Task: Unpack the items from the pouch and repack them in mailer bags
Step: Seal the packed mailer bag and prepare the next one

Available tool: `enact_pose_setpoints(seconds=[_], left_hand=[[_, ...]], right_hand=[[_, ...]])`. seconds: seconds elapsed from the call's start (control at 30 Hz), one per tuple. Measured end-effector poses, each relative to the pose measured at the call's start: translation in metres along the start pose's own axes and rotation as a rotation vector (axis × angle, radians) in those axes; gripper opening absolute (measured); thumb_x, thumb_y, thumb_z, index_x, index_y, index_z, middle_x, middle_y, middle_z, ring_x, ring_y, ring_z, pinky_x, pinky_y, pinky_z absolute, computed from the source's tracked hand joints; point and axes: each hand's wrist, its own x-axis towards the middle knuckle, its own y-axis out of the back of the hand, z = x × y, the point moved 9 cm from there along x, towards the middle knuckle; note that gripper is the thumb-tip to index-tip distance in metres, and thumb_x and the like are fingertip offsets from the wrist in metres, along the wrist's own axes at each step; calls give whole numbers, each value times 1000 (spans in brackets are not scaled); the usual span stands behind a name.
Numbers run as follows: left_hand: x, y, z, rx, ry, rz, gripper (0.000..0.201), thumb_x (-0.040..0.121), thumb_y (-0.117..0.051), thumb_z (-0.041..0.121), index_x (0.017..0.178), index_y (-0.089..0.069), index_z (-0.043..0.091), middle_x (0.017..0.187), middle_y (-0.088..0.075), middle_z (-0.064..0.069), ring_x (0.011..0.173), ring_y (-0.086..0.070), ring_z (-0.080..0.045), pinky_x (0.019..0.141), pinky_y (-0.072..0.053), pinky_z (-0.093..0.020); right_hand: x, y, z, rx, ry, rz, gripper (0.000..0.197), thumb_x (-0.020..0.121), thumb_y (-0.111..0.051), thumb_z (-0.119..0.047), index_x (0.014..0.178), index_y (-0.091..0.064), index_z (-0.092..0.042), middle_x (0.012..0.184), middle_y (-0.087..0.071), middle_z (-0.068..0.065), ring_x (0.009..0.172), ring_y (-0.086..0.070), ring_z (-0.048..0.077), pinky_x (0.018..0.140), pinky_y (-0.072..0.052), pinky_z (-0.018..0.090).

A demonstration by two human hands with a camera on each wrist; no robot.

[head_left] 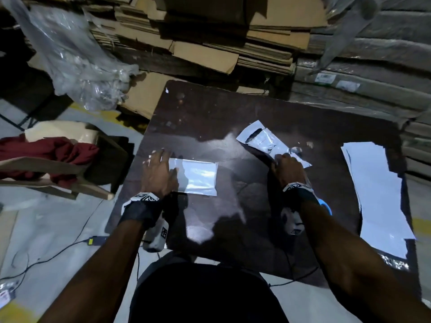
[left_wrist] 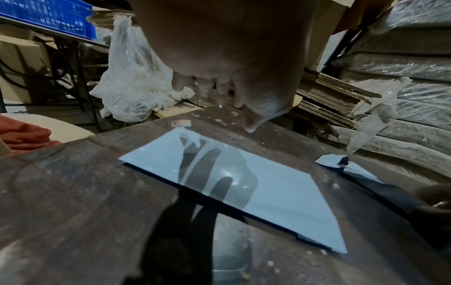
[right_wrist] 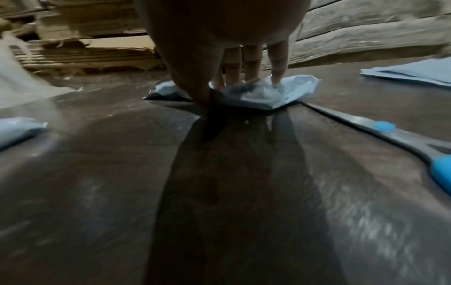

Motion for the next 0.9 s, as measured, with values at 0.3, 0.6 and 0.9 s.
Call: enact_pose_setpoints(seconds=[0.3, 0.6, 0.9], left_hand=[[-15, -6, 78, -187, -51, 61, 52, 89, -64, 22, 135, -47, 5, 140, -47, -18, 129, -44, -38, 105, -36, -50], [3, -17, 104, -388, -165, -173, 49, 99, -47, 43, 142, -38, 20, 123, -65, -11, 113, -61, -30, 91, -48, -39], [25, -12, 113, -957, -68, -274, 49, 91, -66, 5, 131, -41, 18, 74, -63, 11, 65, -60, 2, 69, -49, -15]], right_hand=[[-2, 40, -29, 999, 127, -121, 17, 93, -54, -27, 88, -63, -14, 72, -63, 7, 60, -57, 7, 57, -38, 16], [-6, 36, -56, 1509, 2, -295, 16, 92, -58, -24, 103, -66, -16, 85, -64, 7, 61, -52, 12, 54, -45, 21], [3, 45, -87, 1598, -15, -272, 24, 97, -56, -22, 120, -61, -14, 107, -71, 7, 92, -67, 23, 84, -54, 42]])
